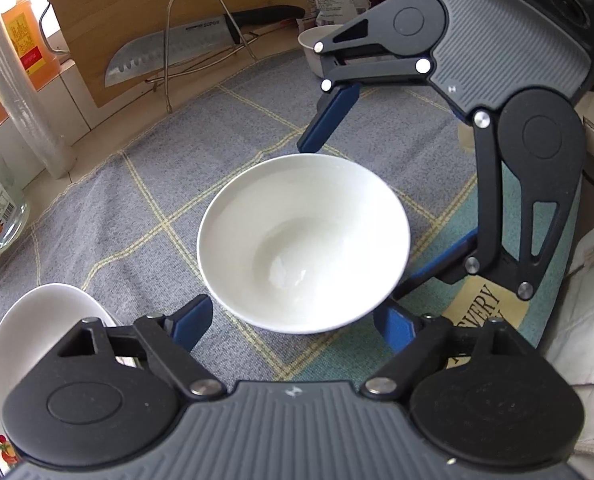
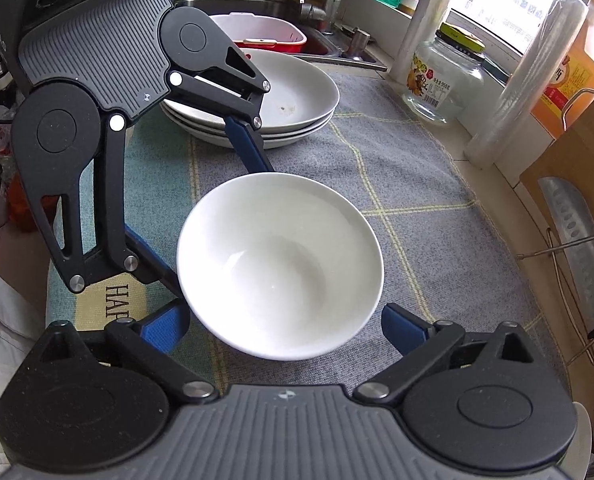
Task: Organize plates and bowls
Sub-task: 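Lower the white bowl onto the towel beside the plates and open both tools, then move the left tool to a pink-flowered bowl by the cutting board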
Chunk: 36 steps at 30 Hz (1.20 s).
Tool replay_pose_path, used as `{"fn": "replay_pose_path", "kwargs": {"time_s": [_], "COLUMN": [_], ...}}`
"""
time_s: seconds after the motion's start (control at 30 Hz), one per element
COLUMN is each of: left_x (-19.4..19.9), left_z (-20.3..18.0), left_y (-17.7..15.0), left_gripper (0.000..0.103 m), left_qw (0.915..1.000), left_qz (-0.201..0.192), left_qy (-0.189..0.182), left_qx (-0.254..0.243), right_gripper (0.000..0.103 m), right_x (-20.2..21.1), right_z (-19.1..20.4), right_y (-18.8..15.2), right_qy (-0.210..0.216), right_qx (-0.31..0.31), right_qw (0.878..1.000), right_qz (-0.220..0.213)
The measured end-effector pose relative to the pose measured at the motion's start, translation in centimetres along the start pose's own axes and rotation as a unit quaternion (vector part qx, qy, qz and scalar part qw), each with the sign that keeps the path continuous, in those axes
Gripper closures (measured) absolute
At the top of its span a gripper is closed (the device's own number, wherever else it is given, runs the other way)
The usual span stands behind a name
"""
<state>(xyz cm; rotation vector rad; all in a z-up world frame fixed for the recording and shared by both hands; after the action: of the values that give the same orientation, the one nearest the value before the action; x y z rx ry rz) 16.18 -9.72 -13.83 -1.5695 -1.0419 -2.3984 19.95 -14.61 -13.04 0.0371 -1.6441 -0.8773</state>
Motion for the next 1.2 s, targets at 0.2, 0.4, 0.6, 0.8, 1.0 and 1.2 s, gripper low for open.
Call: {"fn": "replay_pose_path", "kwargs": {"time_s": [0.2, 0.4, 0.6, 0.8, 1.0, 1.2], "left_x": [2.0, 4.4, 4.9, 3.7, 1.1, -1.7], "left_z": [0.0, -0.1, 0.2, 0.3, -0.5, -0.7], "left_y": [-0.2, 0.9, 4.3, 8.5, 12.6, 16.9], "left_gripper": [0.01, 0.008, 0.007, 0.007, 0.007, 0.007], "left_qw": [0.9991, 0.9956, 0.9905, 0.9871, 0.9859, 0.9878], "left_qz": [-0.008, -0.028, -0.029, -0.041, -0.041, -0.02], "left_qy": [0.019, 0.046, 0.089, 0.093, 0.08, 0.067], "left_qx": [0.036, 0.076, 0.101, 0.124, 0.141, 0.139], "right_gripper": [0.0, 0.0, 0.0, 0.0, 0.0, 0.0], "right_x": [1.3, 3.7, 6.0, 7.9, 9.7, 10.5], "right_z": [-0.6, -2.7, -5.8, -9.7, -12.5, -14.4], "right_y": [-0.6, -2.1, -4.1, -7.2, -10.1, -11.7], "right_qy": [-0.006, -0.029, -0.108, -0.171, -0.193, -0.207], "right_qx": [-0.017, -0.068, -0.133, -0.213, -0.278, -0.311], "right_qw": [1.0, 0.997, 0.984, 0.96, 0.938, 0.923], "right_qz": [-0.014, -0.034, -0.05, -0.058, -0.075, -0.088]}}
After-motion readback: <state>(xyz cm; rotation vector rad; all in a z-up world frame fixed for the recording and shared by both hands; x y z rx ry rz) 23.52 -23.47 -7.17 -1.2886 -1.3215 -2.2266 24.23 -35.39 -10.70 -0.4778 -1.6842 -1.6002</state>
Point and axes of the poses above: each gripper's, at about its wrist camera, not at the fingertips, and x roughly against the way its jaws point, z to its left, y to its top, the point moved 5 cm from there along -x, roughly the way its jaws point, and after that the axes turned 14 degrees about -x, right-handed, at the moved point
